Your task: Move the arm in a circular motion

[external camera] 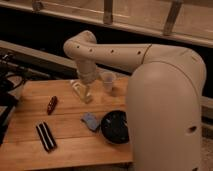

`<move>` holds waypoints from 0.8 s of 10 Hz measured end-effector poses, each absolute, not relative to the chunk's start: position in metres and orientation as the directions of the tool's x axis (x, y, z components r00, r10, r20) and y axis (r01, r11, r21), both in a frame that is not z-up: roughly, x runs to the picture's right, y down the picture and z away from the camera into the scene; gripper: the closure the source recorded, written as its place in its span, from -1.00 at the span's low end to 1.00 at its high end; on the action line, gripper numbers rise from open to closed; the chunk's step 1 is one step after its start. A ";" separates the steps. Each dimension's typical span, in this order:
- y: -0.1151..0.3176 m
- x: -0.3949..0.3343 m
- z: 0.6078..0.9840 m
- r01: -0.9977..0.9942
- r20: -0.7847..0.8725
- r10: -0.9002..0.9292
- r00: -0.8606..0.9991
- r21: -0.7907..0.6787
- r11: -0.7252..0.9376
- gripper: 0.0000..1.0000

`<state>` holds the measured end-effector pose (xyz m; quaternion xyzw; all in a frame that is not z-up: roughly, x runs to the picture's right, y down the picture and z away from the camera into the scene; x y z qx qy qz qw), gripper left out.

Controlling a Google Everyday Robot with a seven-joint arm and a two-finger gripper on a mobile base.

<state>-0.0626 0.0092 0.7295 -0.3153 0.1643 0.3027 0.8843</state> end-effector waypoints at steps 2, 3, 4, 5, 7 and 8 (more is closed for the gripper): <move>0.010 -0.063 0.728 -0.632 -0.480 0.423 0.769 -0.465 0.620 -0.71; 0.011 -0.064 0.728 -0.625 -0.479 0.414 0.774 -0.470 0.623 -0.71; 0.012 -0.065 0.727 -0.617 -0.476 0.406 0.780 -0.476 0.626 -0.71; 0.014 -0.066 0.726 -0.612 -0.474 0.400 0.784 -0.481 0.628 -0.71; 0.014 -0.061 0.724 -0.608 -0.474 0.396 0.787 -0.483 0.630 -0.71; 0.014 -0.063 0.725 -0.599 -0.470 0.387 0.793 -0.489 0.634 -0.71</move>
